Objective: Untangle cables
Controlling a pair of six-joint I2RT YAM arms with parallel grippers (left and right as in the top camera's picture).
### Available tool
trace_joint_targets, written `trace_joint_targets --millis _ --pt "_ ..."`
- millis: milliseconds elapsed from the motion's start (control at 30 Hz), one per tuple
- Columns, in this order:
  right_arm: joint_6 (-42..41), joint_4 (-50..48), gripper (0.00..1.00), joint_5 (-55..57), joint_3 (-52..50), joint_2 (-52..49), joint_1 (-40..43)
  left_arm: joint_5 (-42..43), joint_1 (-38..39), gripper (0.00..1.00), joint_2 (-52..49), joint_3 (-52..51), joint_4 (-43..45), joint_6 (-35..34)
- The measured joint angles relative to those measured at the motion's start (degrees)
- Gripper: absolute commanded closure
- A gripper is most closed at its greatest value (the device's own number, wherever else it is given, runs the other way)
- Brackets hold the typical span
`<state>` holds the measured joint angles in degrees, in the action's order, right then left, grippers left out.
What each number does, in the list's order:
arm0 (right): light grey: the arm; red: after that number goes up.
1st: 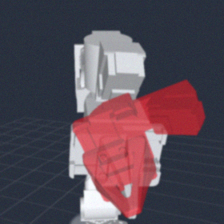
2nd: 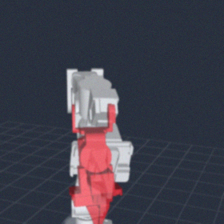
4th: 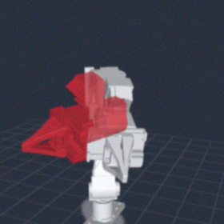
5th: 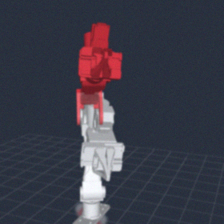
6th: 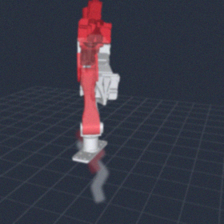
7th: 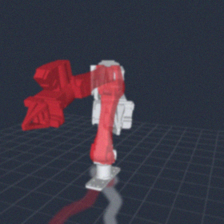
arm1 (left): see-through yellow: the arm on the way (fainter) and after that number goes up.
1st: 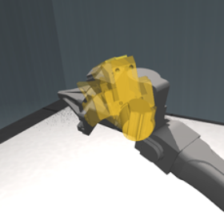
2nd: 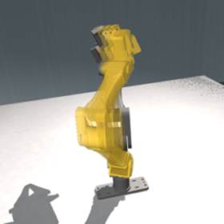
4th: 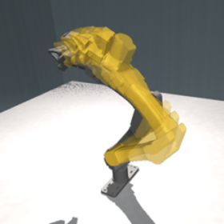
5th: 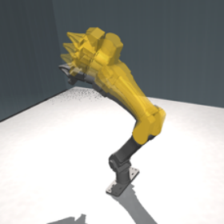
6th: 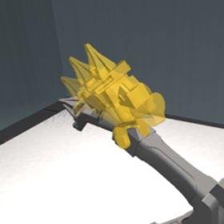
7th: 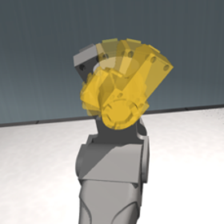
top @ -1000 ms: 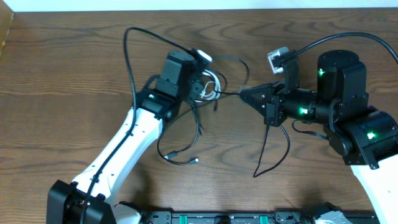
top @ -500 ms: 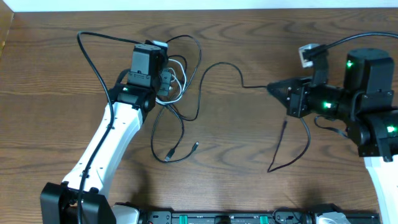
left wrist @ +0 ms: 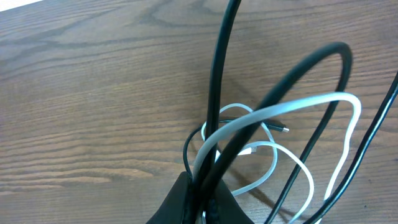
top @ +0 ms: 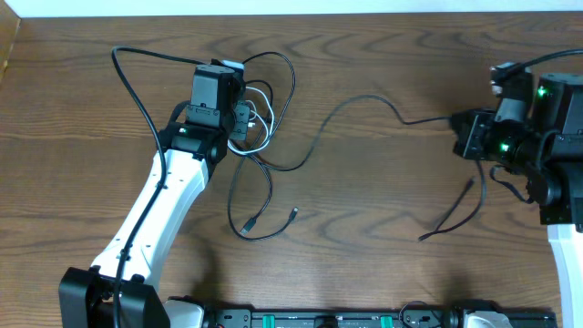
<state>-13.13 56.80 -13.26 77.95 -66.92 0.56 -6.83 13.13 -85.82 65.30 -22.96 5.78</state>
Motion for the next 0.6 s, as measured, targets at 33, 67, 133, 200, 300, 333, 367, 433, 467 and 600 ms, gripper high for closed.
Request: trace_joint_targets --millis 33,67,133,200,300,333,367,433,467,600 --pt "0.02 0.31 0.97 2.99 0.00 0.00 0.39 0.00 0.00 0.92 0.00 0.00 0.00 0.00" --pt "0.00 0.68 0.97 8.02 0.00 0.00 0.79 0.00 0.00 0.92 0.00 0.00 0.00 0.00" --pt "0.11 1.07 0.96 14.53 0.00 0.00 0.87 0.00 0.00 0.92 0.00 0.00 0.00 -0.02" --pt "0.11 1.29 0.87 21.20 0.00 -0.22 0.87 0.02 0.00 0.92 0.00 0.00 0.00 -0.02" --pt "-0.48 1.25 0.51 26.91 0.00 -0.98 0.87 0.02 0.00 0.92 0.00 0.00 0.00 -0.02" --pt "-0.83 1.22 0.33 28.09 0.00 -1.38 0.87 0.02 0.00 0.92 0.00 0.00 -0.02 -0.02" --pt "-1.18 1.25 0.17 29.64 0.00 -2.08 0.87 0.00 0.00 0.92 0.00 0.00 -0.04 -0.02" --pt "-1.88 1.27 0.01 30.77 0.00 -3.39 0.87 0.00 0.00 0.92 0.00 0.00 -0.22 -0.02" --pt "-1.95 1.27 0.01 30.88 0.00 -4.20 0.87 0.00 0.00 0.92 0.00 0.00 -0.31 -0.02" --pt "-2.19 1.25 0.01 29.44 0.00 -6.91 0.87 0.00 0.00 0.92 0.00 0.00 -0.46 -0.02"
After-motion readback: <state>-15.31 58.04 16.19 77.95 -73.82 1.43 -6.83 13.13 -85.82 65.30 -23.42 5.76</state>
